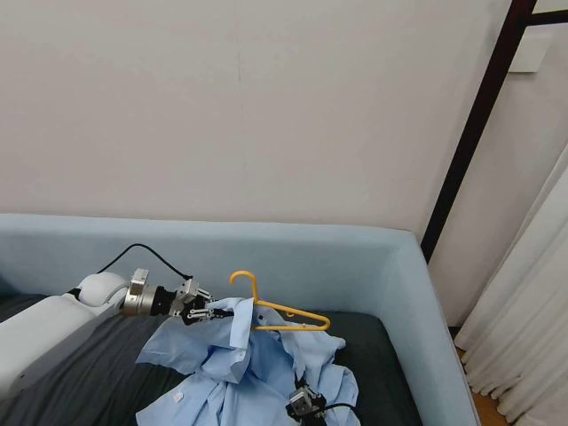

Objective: Pick up the clothes from the sofa and hang them on the clothes hanger.

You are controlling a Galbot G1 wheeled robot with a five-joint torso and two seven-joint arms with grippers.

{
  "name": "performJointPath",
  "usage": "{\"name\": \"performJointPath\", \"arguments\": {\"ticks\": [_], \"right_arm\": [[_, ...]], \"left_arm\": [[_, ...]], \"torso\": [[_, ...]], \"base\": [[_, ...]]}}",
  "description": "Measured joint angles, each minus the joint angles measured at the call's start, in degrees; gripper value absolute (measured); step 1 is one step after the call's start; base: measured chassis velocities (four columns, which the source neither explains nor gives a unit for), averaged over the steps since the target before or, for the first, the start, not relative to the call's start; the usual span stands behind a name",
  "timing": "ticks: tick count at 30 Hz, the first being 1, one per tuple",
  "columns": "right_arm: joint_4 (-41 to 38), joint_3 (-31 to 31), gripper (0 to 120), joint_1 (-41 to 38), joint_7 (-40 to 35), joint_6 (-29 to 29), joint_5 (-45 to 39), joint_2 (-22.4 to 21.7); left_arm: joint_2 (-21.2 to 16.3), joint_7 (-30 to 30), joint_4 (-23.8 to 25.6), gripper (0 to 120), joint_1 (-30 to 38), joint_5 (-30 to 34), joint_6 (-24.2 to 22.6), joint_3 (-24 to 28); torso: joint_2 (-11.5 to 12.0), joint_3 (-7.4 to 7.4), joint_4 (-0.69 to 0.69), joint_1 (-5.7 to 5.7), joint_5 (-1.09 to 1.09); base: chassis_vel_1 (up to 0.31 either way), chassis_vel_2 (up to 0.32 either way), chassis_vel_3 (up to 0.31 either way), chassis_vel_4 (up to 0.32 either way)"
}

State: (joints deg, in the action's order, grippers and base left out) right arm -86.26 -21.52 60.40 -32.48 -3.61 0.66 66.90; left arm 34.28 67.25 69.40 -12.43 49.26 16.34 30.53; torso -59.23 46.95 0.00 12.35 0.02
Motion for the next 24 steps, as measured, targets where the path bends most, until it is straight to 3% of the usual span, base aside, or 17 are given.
{"name": "performJointPath", "arguments": {"ticks": [16,24], "right_arm": [[-4.5,7.2,0,-1.2,5.9,-0.1,-3.6,-4.4],[-6.7,9.6,0,-2.8,7.9,0.3,-5.3,-5.9]], "left_arm": [[-1.4,0.3,0.7,8,-1.6,-1.0,0.2,-2.7],[-2.1,1.3,-0.3,8,-1.9,-2.0,2.8,-3.3]], "torso": [[0.0,0.0,0.0,0.0,0.0],[0.0,0.0,0.0,0.0,0.0]], "base": [[0.0,0.0,0.0,0.0],[0.0,0.0,0.0,0.0]]}}
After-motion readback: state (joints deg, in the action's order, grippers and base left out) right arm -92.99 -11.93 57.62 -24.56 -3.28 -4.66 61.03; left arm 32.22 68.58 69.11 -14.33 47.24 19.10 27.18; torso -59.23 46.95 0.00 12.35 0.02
